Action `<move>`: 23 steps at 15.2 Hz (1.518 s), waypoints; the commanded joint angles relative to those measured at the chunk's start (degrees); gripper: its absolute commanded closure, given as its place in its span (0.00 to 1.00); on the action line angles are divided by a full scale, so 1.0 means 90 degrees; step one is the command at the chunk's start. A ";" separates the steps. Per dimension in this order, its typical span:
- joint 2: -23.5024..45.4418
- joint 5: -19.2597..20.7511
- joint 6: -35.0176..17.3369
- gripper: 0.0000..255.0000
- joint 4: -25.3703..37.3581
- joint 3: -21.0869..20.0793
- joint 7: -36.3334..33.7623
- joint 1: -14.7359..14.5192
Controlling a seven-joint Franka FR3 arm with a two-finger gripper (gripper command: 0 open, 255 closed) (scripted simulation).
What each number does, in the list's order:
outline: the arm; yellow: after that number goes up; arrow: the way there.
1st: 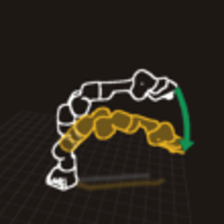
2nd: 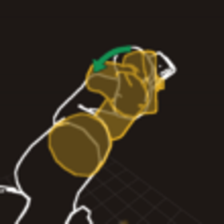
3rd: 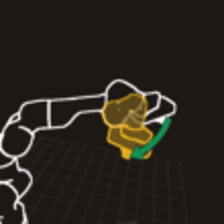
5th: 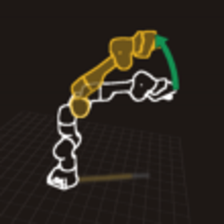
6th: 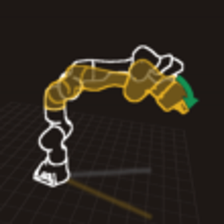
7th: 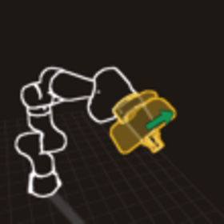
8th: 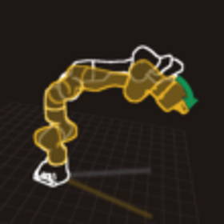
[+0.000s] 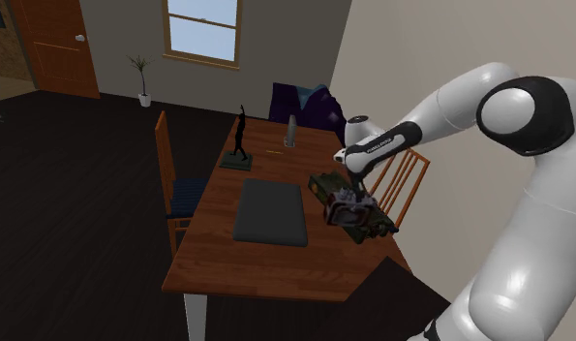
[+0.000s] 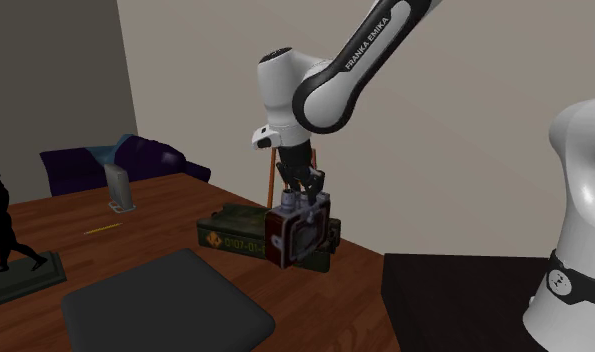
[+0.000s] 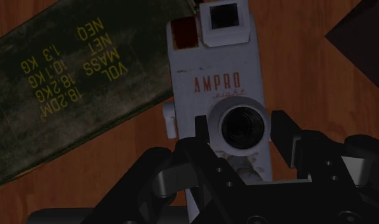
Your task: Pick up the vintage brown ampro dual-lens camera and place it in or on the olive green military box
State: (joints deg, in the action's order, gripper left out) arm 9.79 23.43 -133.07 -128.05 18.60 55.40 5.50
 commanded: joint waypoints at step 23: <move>0.4449 -0.1563 0.1602 1.00 0.6453 -0.0335 0.1942 0.1490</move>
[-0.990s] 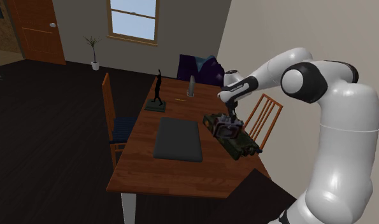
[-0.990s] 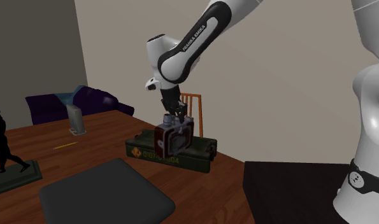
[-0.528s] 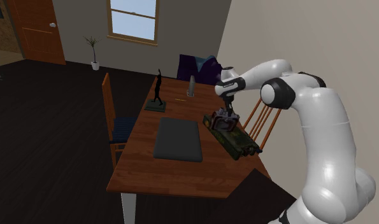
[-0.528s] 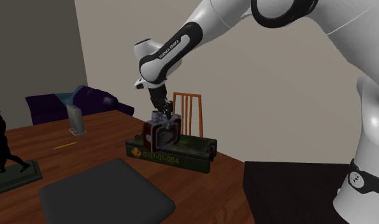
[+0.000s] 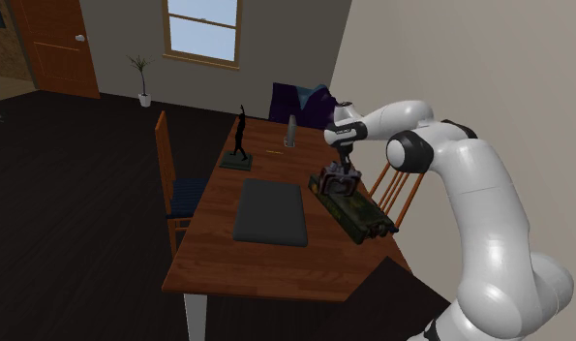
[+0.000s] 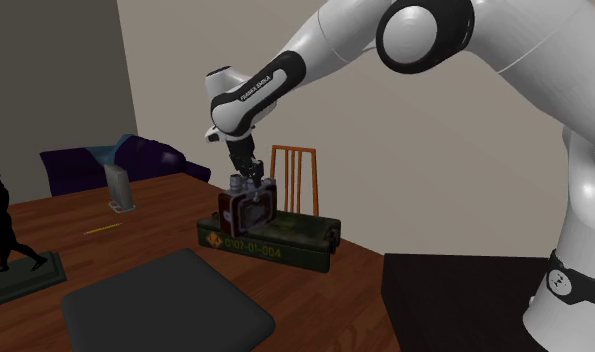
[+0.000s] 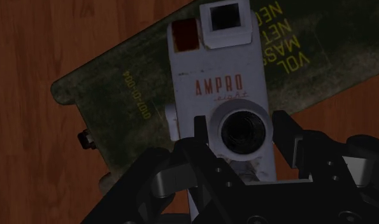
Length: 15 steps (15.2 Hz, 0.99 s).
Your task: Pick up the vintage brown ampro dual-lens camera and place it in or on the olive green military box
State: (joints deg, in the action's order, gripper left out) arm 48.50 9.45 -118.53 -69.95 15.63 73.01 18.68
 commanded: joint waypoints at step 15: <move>0.0488 0.0072 -0.0374 1.00 -0.0033 -0.0128 -0.0166 0.0117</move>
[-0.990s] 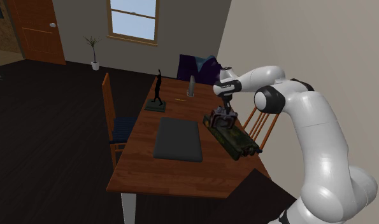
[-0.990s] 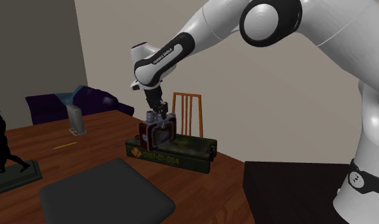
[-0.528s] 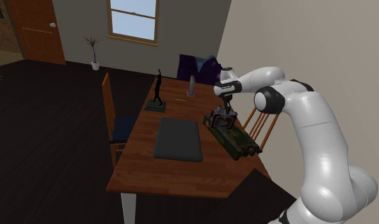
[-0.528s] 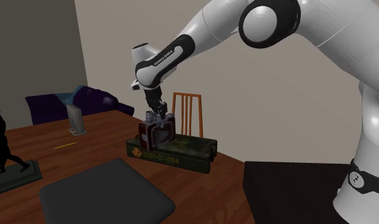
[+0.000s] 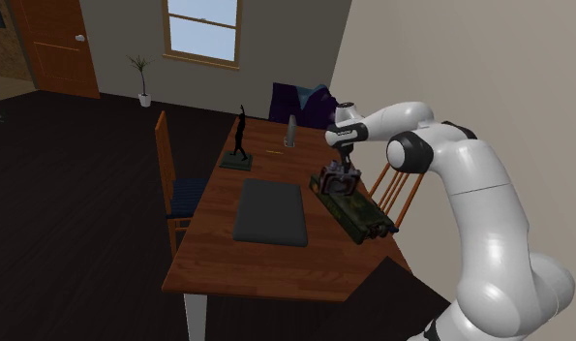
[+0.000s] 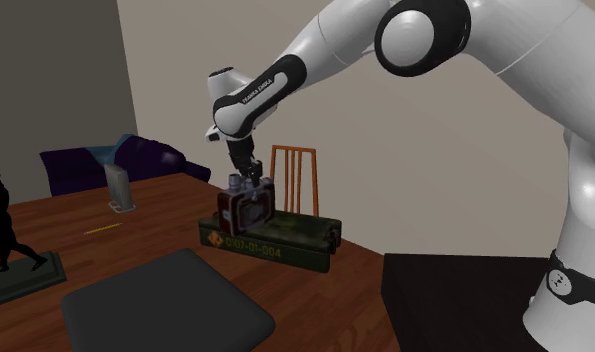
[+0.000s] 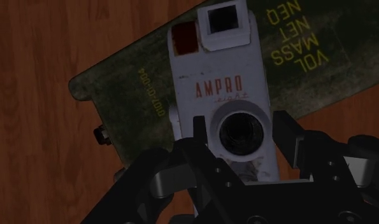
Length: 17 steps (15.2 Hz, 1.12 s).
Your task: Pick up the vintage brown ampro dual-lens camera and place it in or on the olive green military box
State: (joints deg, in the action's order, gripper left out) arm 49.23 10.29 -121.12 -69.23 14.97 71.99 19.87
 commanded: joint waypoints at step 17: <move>-0.0008 0.0007 0.0424 0.00 -0.0045 -0.0060 -0.0064 -0.0169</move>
State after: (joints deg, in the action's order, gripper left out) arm 49.04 10.36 -117.37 -69.58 14.42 71.41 18.31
